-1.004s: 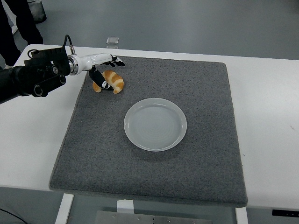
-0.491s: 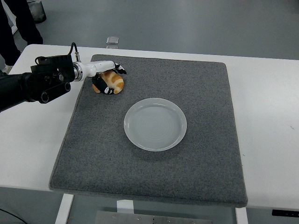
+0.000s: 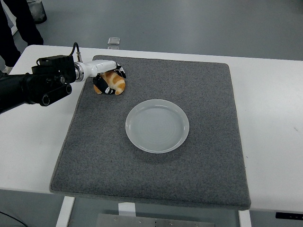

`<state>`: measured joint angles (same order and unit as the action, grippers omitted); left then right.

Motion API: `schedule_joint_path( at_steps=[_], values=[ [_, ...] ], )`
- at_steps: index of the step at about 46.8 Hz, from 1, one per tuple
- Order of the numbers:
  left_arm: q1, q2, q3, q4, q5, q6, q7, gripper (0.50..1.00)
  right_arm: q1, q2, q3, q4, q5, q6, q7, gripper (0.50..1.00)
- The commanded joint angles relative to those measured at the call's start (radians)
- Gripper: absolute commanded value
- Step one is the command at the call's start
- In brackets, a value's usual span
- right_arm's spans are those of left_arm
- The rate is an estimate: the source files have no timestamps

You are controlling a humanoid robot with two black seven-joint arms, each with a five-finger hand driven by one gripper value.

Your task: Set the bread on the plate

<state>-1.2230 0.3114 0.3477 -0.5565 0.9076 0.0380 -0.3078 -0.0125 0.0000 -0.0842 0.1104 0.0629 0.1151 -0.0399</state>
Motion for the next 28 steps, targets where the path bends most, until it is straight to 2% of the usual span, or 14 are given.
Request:
schedule_joint_path(
  at_steps=[1, 6, 7, 9, 11, 28],
  values=[
    [-0.004, 0.0, -0.001, 0.0, 0.001, 0.014, -0.002, 0.765, -0.001, 0.0, 0.001, 0.0, 0.0, 0.0, 0.0, 0.952],
    [-0.006, 0.0, -0.001, 0.0, 0.008, 0.019, -0.002, 0.699, 0.0, 0.0, 0.0, 0.0, 0.0, 0.0, 0.0, 0.952],
    [-0.006, 0.002, -0.001, 0.0, 0.008, 0.02, -0.002, 0.667, -0.001, 0.0, 0.0, 0.0, 0.0, 0.0, 0.0, 0.952],
    [-0.007, 0.002, -0.001, 0.0, 0.011, 0.02, -0.002, 0.566, 0.0, 0.0, 0.001, 0.0, 0.0, 0.0, 0.0, 0.954],
    [-0.007, 0.002, -0.001, 0.0, 0.014, 0.02, -0.002, 0.5, -0.001, 0.0, 0.001, 0.0, 0.0, 0.0, 0.0, 0.952],
    [-0.021, 0.0, -0.006, -0.014, 0.019, 0.034, -0.004, 0.5, -0.001, 0.0, 0.0, 0.0, 0.0, 0.0, 0.0, 0.954]
  ],
)
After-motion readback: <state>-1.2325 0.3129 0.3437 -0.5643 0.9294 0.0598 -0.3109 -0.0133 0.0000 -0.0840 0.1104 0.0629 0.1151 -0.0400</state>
